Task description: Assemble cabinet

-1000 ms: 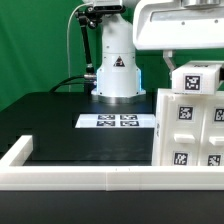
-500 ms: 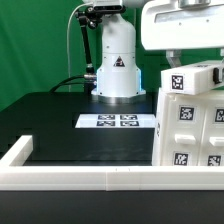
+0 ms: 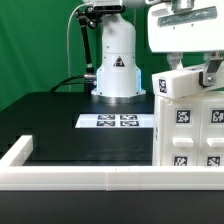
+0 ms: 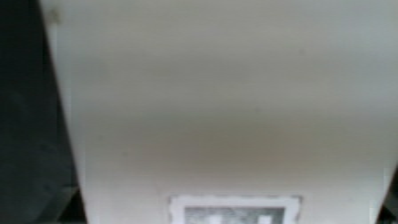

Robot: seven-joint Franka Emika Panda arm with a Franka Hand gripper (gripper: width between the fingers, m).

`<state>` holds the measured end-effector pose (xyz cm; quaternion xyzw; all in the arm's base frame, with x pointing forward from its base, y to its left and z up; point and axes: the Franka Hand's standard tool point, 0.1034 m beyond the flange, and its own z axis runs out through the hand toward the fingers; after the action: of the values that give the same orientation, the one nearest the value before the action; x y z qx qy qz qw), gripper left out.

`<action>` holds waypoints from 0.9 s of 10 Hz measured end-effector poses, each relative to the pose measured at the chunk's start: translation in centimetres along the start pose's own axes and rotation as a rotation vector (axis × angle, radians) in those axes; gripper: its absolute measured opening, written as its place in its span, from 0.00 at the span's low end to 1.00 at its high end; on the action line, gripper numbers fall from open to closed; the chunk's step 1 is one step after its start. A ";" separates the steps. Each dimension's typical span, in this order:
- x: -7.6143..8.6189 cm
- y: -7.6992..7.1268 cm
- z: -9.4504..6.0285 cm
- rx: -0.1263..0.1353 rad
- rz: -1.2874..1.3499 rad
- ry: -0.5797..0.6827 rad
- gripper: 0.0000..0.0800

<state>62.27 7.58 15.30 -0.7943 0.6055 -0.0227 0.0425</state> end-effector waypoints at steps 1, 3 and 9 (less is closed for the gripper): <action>-0.1 0.0 0.0 0.000 0.119 0.000 0.71; 0.0 0.0 0.0 -0.004 0.263 0.000 0.71; -0.4 -0.4 -0.4 0.010 0.405 -0.031 0.93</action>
Offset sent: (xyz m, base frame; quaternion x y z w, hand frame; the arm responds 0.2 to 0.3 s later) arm 0.0001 -0.0066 -0.0081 -0.0348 0.0086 0.1196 0.9922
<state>62.49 8.09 15.70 -0.6564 0.7520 -0.0043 0.0595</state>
